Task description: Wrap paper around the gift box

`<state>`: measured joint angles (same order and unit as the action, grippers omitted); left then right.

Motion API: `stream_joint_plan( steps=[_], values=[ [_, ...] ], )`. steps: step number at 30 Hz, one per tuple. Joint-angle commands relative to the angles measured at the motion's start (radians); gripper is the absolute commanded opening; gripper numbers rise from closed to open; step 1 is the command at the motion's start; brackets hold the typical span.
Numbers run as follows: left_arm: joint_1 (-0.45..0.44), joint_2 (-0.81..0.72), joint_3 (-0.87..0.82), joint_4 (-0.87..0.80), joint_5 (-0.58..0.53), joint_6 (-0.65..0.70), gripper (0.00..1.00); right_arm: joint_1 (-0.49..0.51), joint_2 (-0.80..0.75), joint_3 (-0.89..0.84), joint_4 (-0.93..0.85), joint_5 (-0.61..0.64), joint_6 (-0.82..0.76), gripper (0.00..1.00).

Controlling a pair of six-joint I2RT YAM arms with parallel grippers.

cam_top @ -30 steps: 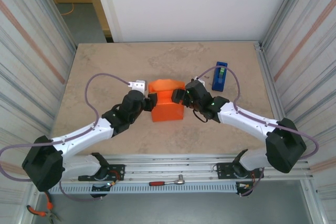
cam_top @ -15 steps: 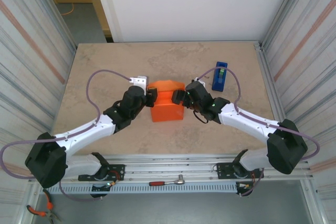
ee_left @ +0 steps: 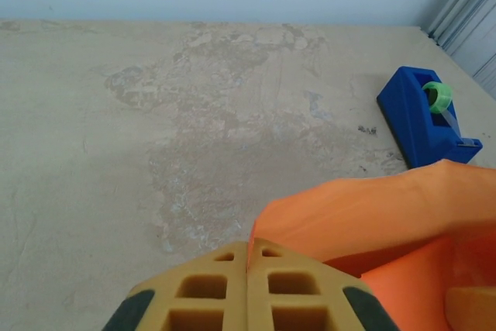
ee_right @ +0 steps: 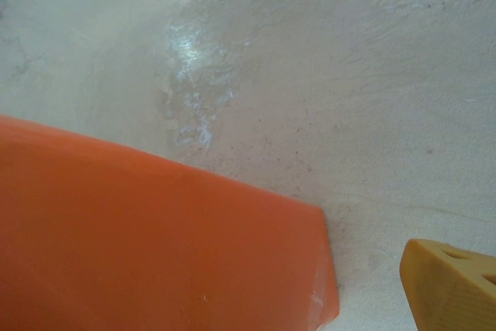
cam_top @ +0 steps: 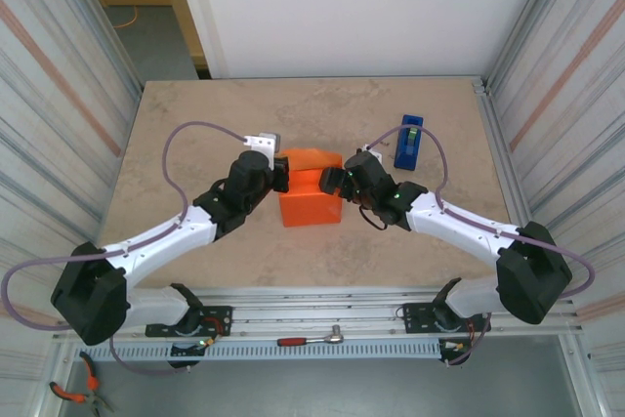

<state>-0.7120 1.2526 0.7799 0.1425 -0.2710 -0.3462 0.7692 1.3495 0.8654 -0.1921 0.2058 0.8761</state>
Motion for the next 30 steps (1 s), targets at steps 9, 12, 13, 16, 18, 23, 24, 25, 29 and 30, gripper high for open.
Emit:
stream_joint_plan(
  steps=[9,12,13,16,18,23,24,25,29,30],
  values=[
    [0.013,-0.055,0.054,0.015,0.01,-0.005,0.46,0.016,0.033,-0.053,-0.183,-0.014,-0.003,0.99],
    [0.022,-0.107,0.027,0.025,-0.009,-0.044,0.73,0.016,0.034,-0.051,-0.181,-0.019,-0.001,0.99],
    [0.027,-0.125,0.015,0.025,-0.009,-0.057,0.76,0.016,0.033,-0.05,-0.182,-0.02,-0.001,0.99],
    [0.03,-0.172,-0.023,0.017,-0.007,-0.085,0.79,0.016,0.034,-0.045,-0.183,-0.023,-0.001,0.99],
    [0.029,-0.196,-0.048,0.0,0.006,-0.102,0.79,0.016,0.037,-0.043,-0.183,-0.025,-0.002,0.99],
    [0.011,-0.217,-0.12,0.01,0.02,-0.153,0.78,0.016,0.042,-0.039,-0.185,-0.03,-0.001,0.99],
    [-0.001,-0.214,-0.132,0.016,0.013,-0.159,0.78,0.016,0.045,-0.04,-0.187,-0.031,-0.001,0.99],
    [-0.012,-0.206,-0.138,0.022,0.006,-0.16,0.78,0.017,0.046,-0.04,-0.187,-0.031,-0.001,0.99],
    [-0.046,-0.174,-0.15,0.034,-0.013,-0.157,0.69,0.017,0.049,-0.039,-0.192,-0.033,-0.002,0.99],
    [-0.052,-0.169,-0.153,0.035,-0.018,-0.16,0.66,0.017,0.048,-0.038,-0.192,-0.032,-0.001,0.99]
  ],
)
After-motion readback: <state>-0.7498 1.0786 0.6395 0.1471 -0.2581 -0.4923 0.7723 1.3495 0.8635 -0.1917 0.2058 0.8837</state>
